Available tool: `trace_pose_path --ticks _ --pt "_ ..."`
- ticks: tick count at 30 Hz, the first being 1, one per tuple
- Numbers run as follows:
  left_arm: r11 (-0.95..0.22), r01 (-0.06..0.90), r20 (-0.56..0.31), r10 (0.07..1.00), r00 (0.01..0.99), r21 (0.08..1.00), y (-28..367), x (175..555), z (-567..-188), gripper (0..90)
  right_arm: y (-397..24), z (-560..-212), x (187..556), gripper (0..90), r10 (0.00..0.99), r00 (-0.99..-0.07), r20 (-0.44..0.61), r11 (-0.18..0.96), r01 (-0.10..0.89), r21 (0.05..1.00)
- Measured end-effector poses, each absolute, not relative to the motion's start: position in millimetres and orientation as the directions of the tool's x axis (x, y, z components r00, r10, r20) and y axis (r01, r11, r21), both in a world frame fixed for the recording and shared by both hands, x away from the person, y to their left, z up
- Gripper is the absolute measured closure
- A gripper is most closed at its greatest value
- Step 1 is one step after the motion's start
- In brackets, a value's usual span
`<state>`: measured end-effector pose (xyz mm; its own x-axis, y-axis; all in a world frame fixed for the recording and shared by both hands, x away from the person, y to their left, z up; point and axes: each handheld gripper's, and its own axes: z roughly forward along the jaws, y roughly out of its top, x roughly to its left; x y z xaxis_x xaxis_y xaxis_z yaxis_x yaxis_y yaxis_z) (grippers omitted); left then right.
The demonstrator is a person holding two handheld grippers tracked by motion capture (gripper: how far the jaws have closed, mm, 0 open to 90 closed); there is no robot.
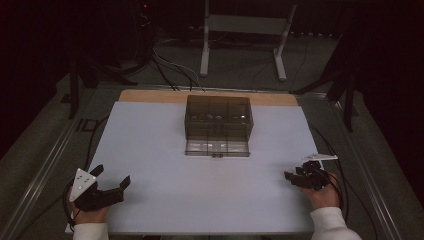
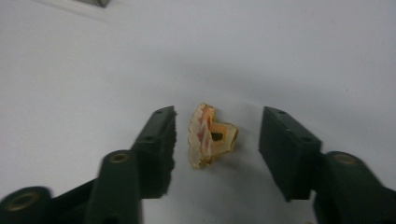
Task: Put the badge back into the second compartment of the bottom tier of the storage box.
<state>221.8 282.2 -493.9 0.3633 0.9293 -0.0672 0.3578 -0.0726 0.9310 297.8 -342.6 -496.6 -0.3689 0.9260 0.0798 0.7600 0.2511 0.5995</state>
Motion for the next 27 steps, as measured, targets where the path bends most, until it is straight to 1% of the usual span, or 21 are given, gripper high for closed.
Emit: trace_pose_path --ticks 2,5,6,11,15,18,21,27 --pt "-0.074 0.357 -0.066 0.929 0.364 0.931 282.0 221.7 -493.8 0.3 -343.4 -498.6 298.4 51.8 0.927 -0.364 0.088 0.246 0.769 0.589" --pt "-0.076 0.358 -0.065 0.928 0.366 0.931 281.9 221.9 -493.9 0.3 -344.2 -500.7 298.3 61.7 0.925 -0.367 0.102 0.244 0.777 0.581" --pt "-0.077 0.358 -0.064 0.928 0.367 0.931 281.8 222.0 -494.0 0.3 -343.9 -500.6 297.8 63.0 0.922 -0.371 0.106 0.246 0.776 0.581" --pt "-0.079 0.359 -0.063 0.927 0.369 0.930 281.3 222.1 -494.1 0.3 -339.9 -495.9 294.6 73.0 0.920 -0.384 0.080 0.264 0.757 0.598" --pt "-0.079 0.360 -0.064 0.927 0.369 0.930 281.3 222.2 -494.1 0.3 -334.2 -489.7 292.1 80.2 0.910 -0.411 0.058 0.294 0.735 0.611" --pt "-0.078 0.361 -0.065 0.928 0.368 0.929 281.4 222.2 -494.2 0.4 -328.8 -486.9 291.6 86.3 0.905 -0.424 0.039 0.316 0.730 0.607" --pt "-0.079 0.361 -0.064 0.927 0.369 0.929 281.4 222.1 -494.0 0.4 -324.1 -486.2 292.9 88.0 0.900 -0.435 0.021 0.339 0.730 0.594" --pt "-0.080 0.361 -0.064 0.927 0.369 0.929 281.3 222.1 -494.1 0.4 -318.2 -484.1 296.4 88.1 0.895 -0.446 -0.003 0.369 0.736 0.567"
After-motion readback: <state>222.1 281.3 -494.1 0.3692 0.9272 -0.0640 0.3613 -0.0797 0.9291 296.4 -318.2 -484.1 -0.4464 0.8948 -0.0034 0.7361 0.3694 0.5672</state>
